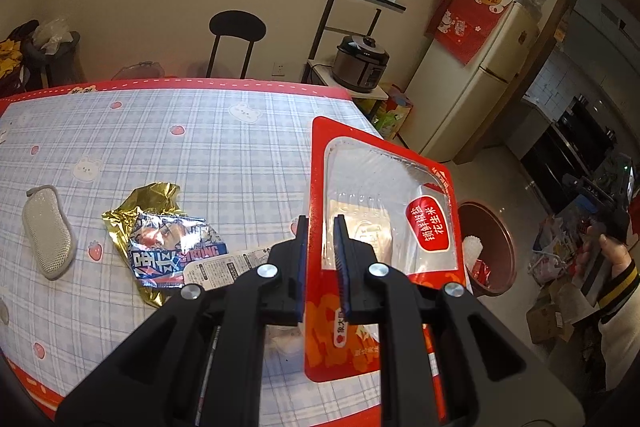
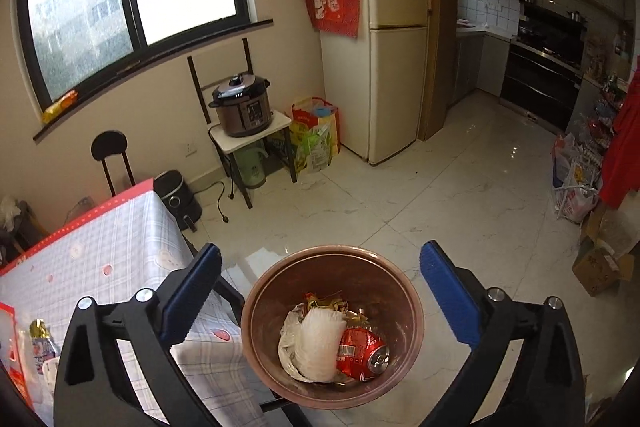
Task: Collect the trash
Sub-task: 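Drop the red food package into the bin with the left gripper, then grasp the white paper label sheet with the right gripper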
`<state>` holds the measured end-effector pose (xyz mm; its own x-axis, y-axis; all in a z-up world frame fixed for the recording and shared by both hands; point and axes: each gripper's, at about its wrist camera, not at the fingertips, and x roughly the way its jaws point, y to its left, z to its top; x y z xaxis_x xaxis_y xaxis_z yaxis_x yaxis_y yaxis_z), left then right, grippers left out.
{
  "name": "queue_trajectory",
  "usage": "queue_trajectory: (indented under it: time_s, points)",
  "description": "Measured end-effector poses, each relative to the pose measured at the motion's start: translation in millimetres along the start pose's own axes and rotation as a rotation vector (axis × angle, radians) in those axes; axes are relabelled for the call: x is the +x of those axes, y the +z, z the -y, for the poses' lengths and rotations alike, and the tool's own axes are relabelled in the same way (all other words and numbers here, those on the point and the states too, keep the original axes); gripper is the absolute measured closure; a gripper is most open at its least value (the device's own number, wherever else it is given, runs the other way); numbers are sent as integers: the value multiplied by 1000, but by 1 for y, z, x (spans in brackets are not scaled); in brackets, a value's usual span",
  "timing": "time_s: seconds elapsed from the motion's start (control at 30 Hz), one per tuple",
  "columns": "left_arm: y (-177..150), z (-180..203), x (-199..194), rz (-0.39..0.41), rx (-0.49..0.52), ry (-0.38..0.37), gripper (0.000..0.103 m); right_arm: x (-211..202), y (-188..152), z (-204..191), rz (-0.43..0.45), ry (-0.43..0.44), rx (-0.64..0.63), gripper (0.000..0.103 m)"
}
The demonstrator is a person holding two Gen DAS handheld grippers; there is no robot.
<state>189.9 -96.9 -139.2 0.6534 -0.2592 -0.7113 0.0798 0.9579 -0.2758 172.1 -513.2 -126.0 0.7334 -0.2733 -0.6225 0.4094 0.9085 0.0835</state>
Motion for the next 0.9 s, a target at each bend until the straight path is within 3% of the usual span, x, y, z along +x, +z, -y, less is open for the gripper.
queue_trajectory:
  time_s: [0.13, 0.33, 0.7, 0.73, 0.77, 0.8, 0.83, 0.9]
  points:
    - [5, 16, 9, -8, 35, -33, 87, -29, -3, 5, 16, 16, 12, 5]
    - [15, 69, 44, -43, 114, -123, 87, -68, -16, 20, 36, 22, 13, 5]
    - [37, 245, 152, -135, 305, -313, 88, -116, -39, 89, 55, -71, 89, 5]
    - [40, 262, 161, -133, 318, -328, 84, -117, -42, 97, 51, -83, 103, 5]
    - [43, 280, 170, -138, 330, -361, 60, -118, -44, 103, 45, -94, 113, 5]
    - [46, 293, 175, -137, 331, -383, 27, -118, -46, 108, 39, -102, 122, 5]
    - [47, 305, 176, -129, 333, -407, 19, -119, -47, 113, 36, -109, 131, 5]
    - [50, 320, 171, -99, 359, -437, 18, -122, -50, 120, 44, -114, 142, 5]
